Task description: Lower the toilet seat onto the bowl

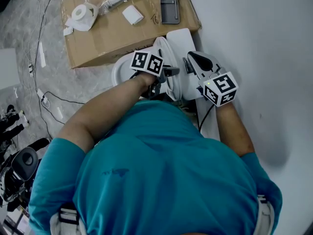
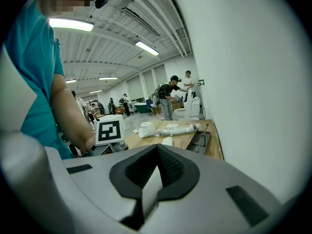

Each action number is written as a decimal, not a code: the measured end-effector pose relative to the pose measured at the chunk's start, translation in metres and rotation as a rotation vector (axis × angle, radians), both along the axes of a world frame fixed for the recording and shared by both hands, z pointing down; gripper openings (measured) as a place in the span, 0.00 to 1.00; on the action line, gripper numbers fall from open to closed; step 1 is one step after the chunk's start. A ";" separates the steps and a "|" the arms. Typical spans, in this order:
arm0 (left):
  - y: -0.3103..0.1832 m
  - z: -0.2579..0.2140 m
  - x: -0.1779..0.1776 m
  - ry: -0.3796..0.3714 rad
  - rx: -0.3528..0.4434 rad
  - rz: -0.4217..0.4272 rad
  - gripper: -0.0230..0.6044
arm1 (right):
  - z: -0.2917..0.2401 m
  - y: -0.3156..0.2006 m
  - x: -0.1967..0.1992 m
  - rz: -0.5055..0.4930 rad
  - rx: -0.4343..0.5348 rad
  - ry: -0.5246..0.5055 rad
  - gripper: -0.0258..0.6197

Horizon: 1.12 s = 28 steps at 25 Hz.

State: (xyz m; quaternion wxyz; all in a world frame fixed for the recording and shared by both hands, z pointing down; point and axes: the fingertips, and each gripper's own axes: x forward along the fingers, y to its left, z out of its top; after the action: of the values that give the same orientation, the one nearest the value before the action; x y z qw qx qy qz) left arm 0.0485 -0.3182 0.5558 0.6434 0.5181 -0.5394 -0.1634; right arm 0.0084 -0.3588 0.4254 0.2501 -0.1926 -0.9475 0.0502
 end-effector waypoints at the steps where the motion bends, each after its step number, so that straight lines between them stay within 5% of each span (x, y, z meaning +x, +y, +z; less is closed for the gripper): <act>1: 0.000 0.000 0.000 0.001 0.004 0.000 0.39 | 0.000 0.000 0.000 0.001 0.000 0.000 0.02; 20: -0.002 -0.002 0.001 -0.051 0.070 -0.003 0.39 | -0.001 0.007 0.003 -0.008 -0.001 -0.001 0.02; 28: 0.001 0.000 -0.001 -0.061 0.038 0.031 0.39 | -0.001 0.006 0.002 -0.008 0.002 -0.005 0.02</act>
State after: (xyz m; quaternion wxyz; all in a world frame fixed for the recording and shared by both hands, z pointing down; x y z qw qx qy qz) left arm 0.0477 -0.3172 0.5559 0.6190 0.5434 -0.5475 -0.1476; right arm 0.0108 -0.3528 0.4242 0.2480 -0.1963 -0.9475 0.0477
